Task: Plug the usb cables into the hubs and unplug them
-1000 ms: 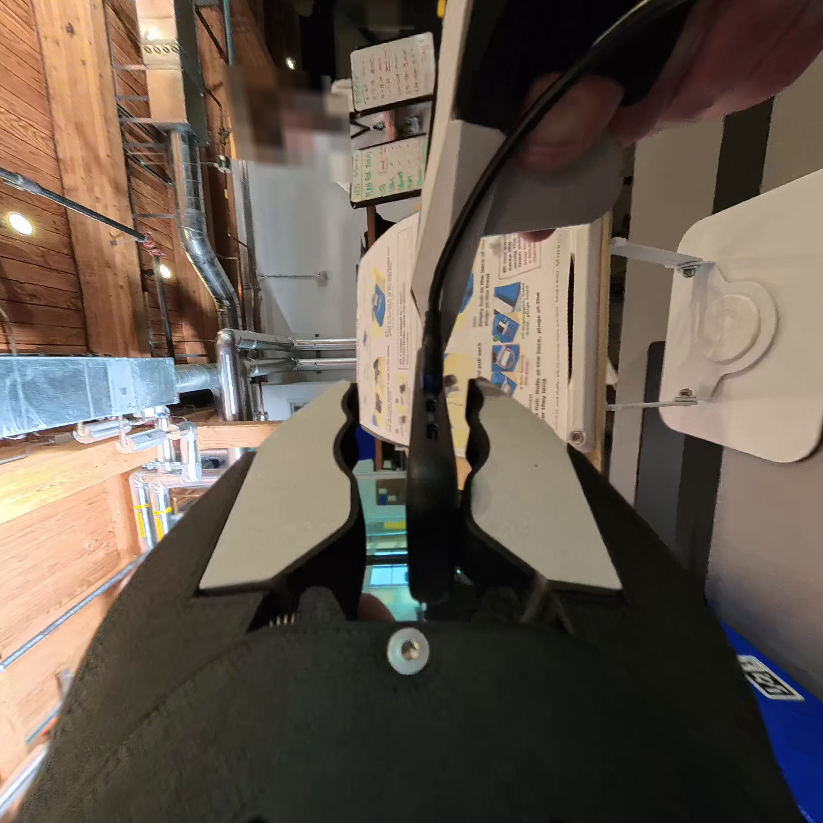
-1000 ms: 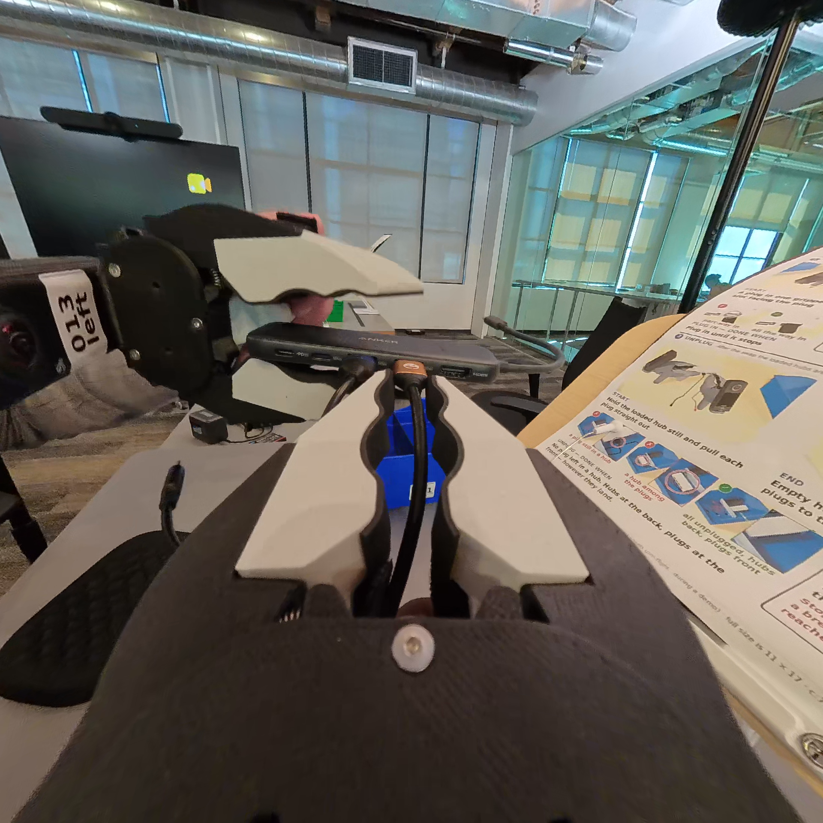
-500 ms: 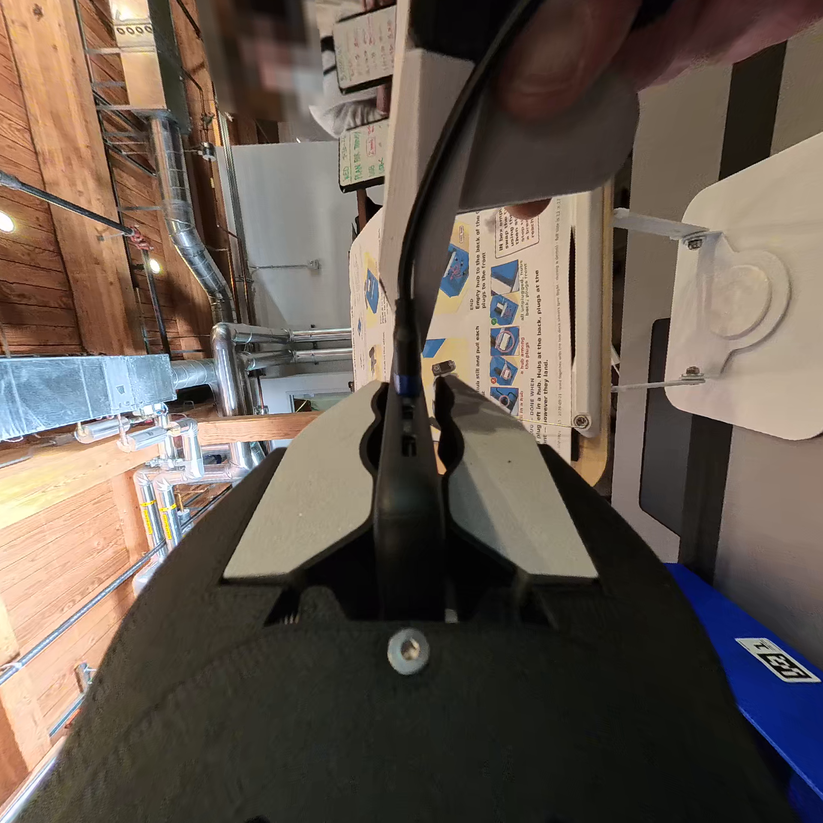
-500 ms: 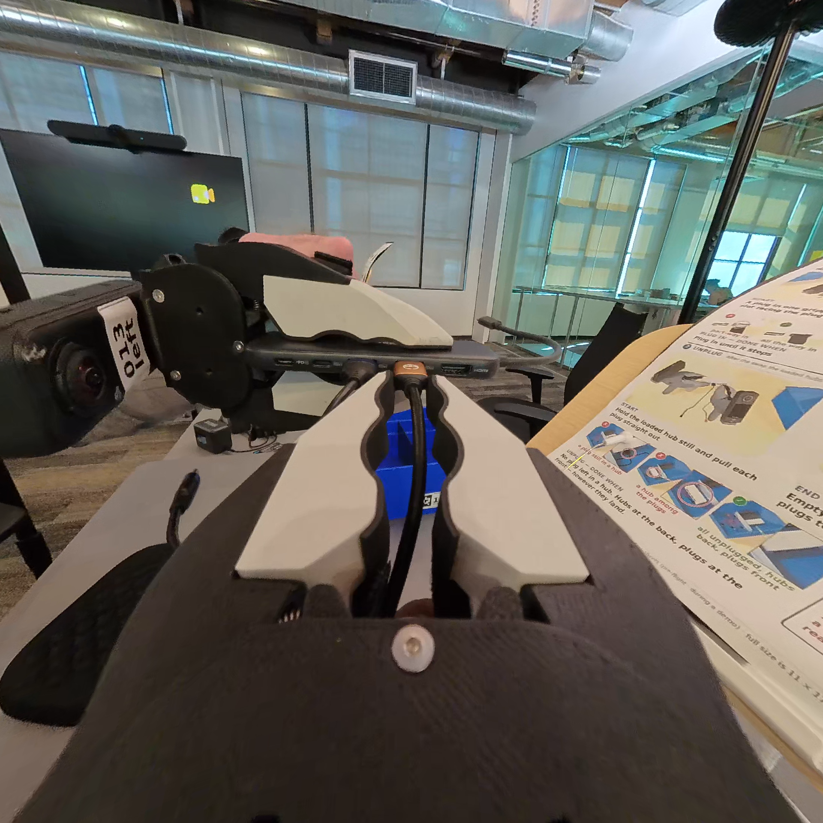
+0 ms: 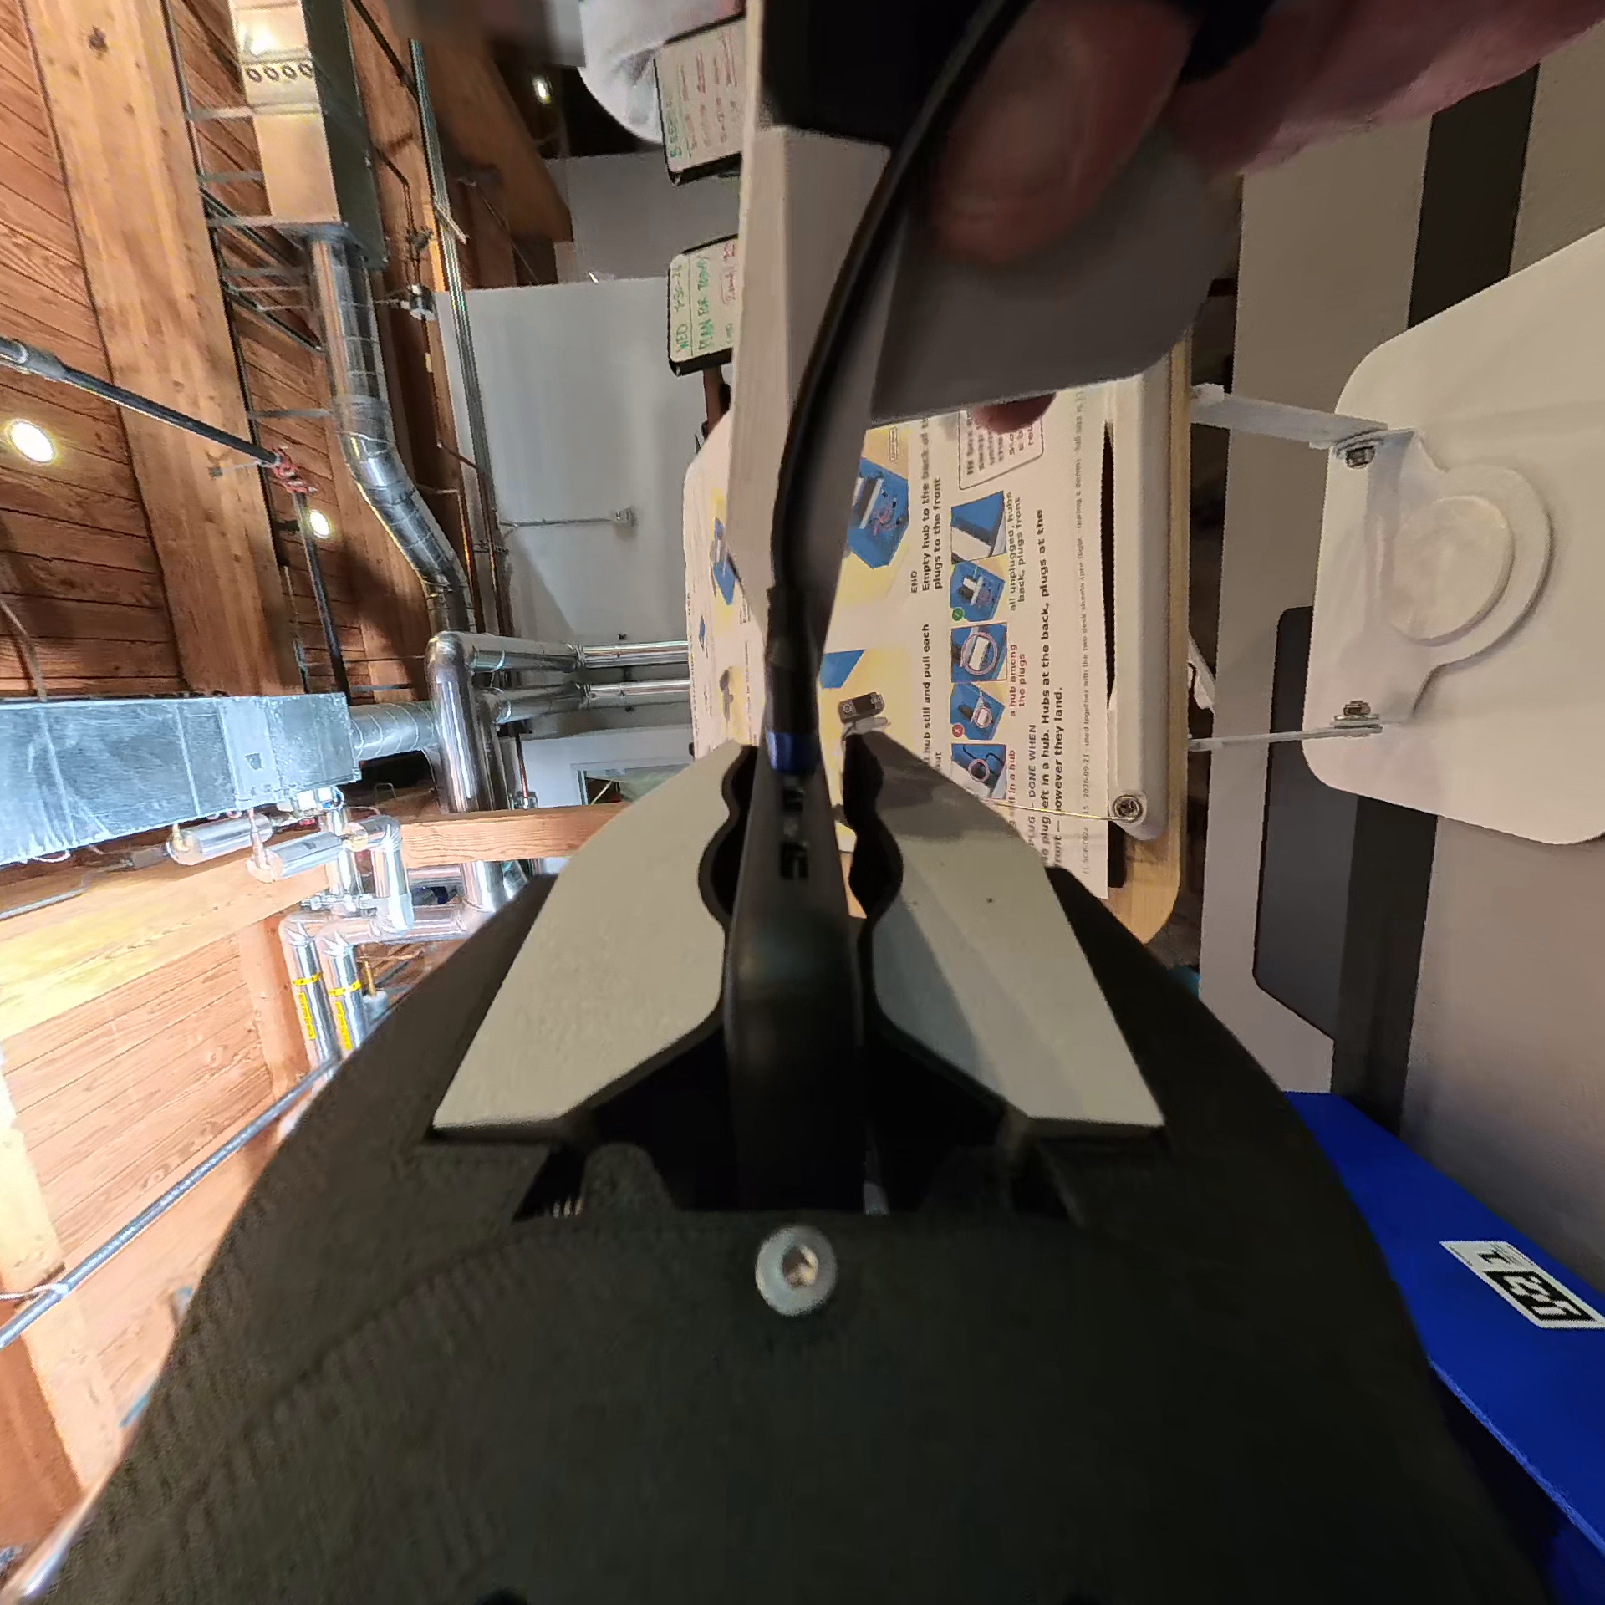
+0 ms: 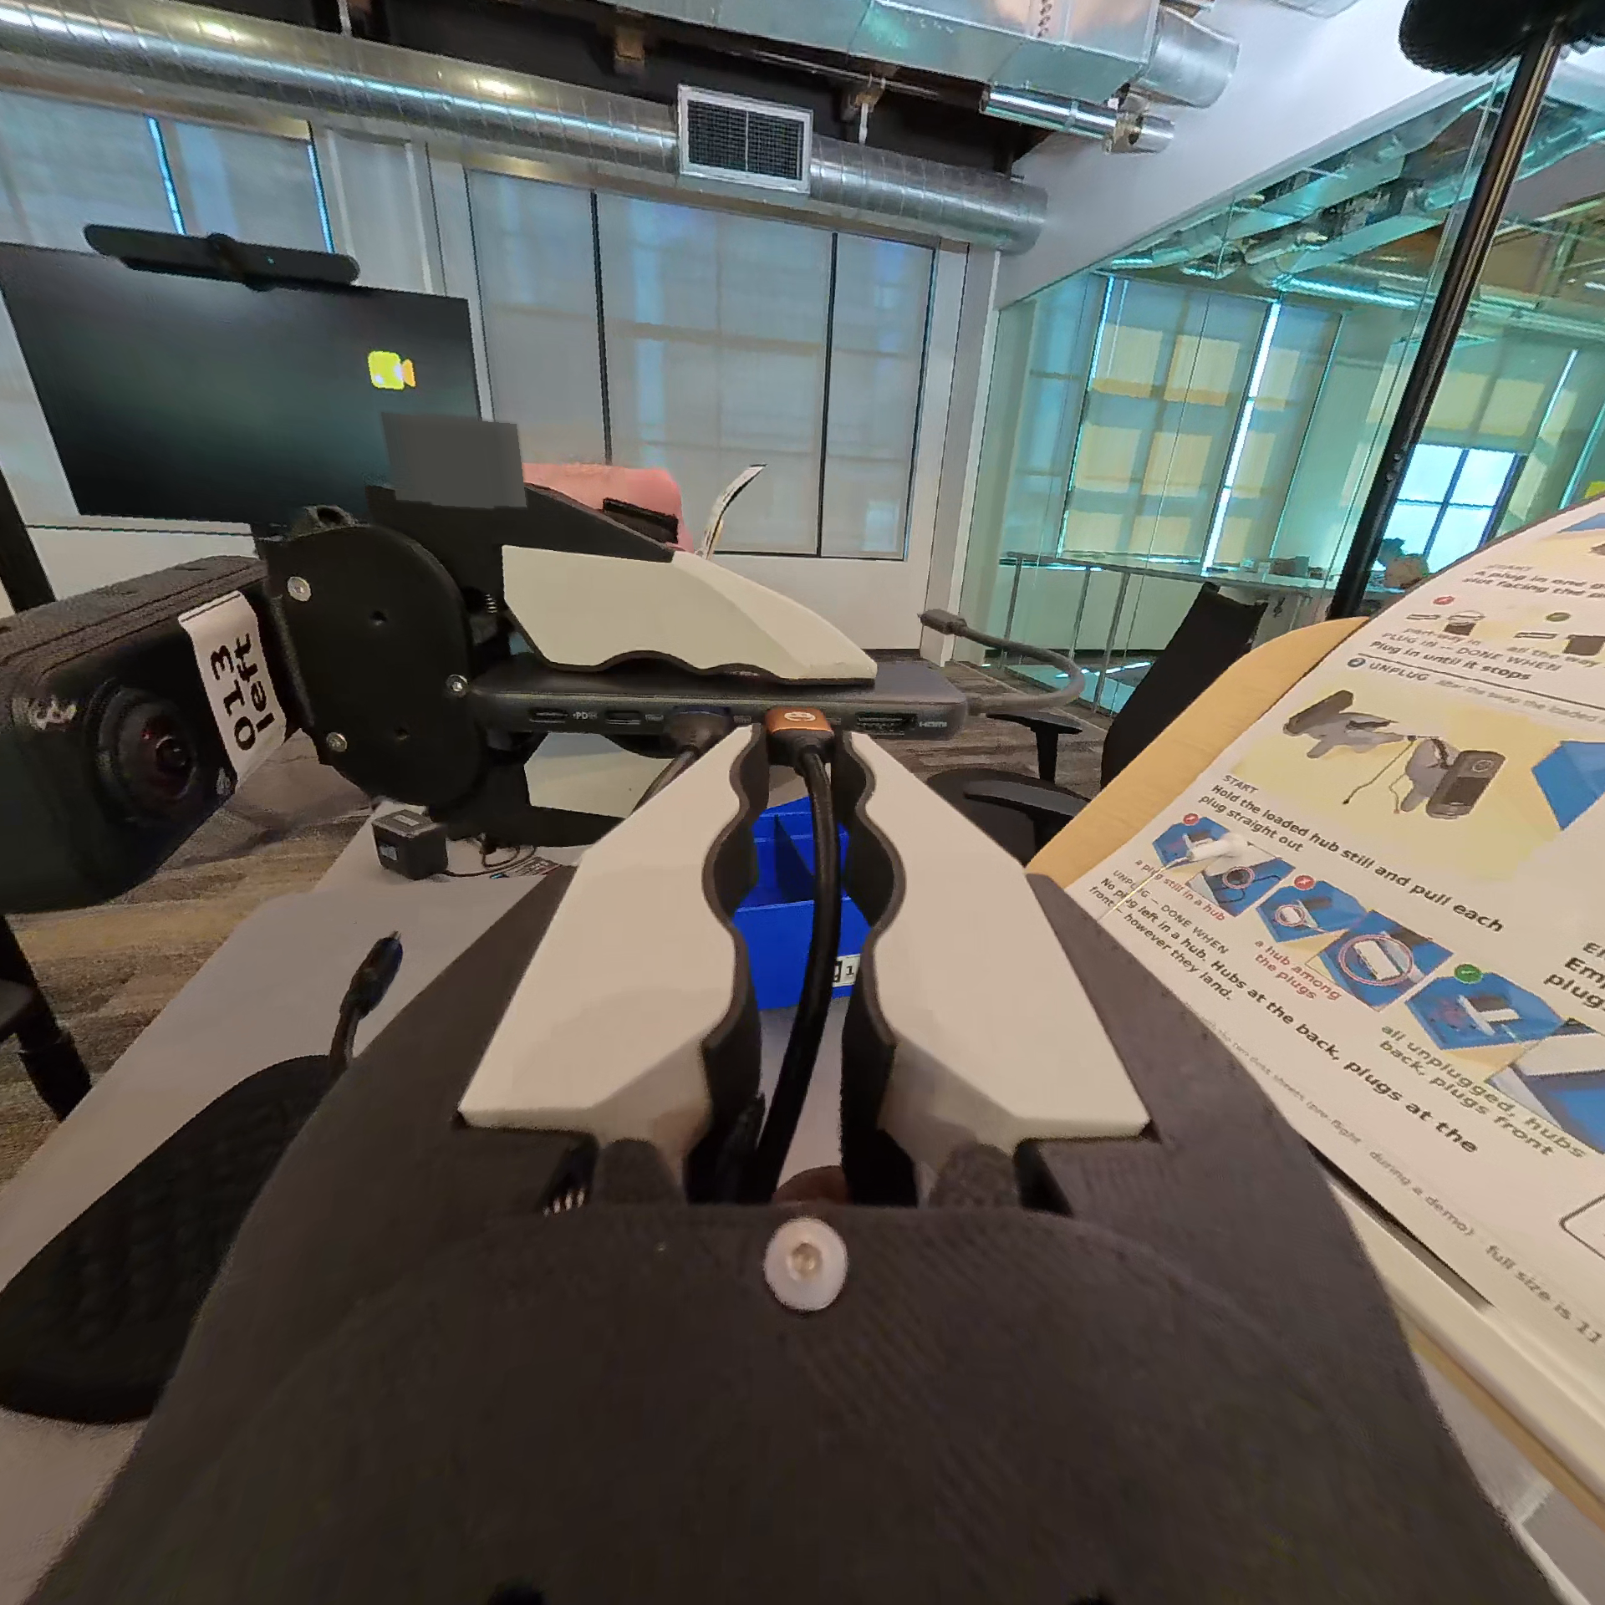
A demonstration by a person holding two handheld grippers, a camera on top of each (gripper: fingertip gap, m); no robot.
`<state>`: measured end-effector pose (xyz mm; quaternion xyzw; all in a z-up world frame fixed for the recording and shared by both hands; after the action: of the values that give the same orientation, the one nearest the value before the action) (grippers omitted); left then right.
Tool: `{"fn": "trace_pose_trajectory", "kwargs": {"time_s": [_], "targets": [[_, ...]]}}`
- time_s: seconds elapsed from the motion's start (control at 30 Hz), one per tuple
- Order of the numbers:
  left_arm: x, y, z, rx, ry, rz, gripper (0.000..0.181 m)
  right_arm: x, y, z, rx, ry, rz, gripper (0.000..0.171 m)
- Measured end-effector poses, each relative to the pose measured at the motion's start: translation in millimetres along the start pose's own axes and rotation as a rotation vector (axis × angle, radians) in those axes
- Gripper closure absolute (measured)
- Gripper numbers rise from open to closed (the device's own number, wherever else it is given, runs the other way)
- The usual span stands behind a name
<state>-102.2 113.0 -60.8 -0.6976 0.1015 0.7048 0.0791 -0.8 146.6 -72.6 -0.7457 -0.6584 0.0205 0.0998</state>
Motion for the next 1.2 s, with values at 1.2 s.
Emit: {"fn": "trace_pose_trajectory", "kwargs": {"time_s": [1.2], "targets": [[13, -24, 24, -0.043, 0.213, -0.074, 0.162, 23, 36, -14, 0.050, 0.034, 0.116, 0.160]]}}
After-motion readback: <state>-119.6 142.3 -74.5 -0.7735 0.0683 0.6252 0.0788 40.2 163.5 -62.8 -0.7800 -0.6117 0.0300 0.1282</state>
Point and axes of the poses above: each gripper's, where its closed fingertips meet, y back along the fingers, z out of its underside, x = y × z across the jaws, the point moved 7 cm from there along y, back along the fingers, and after that the axes turned 3 degrees about y, right-handed, at the moved point
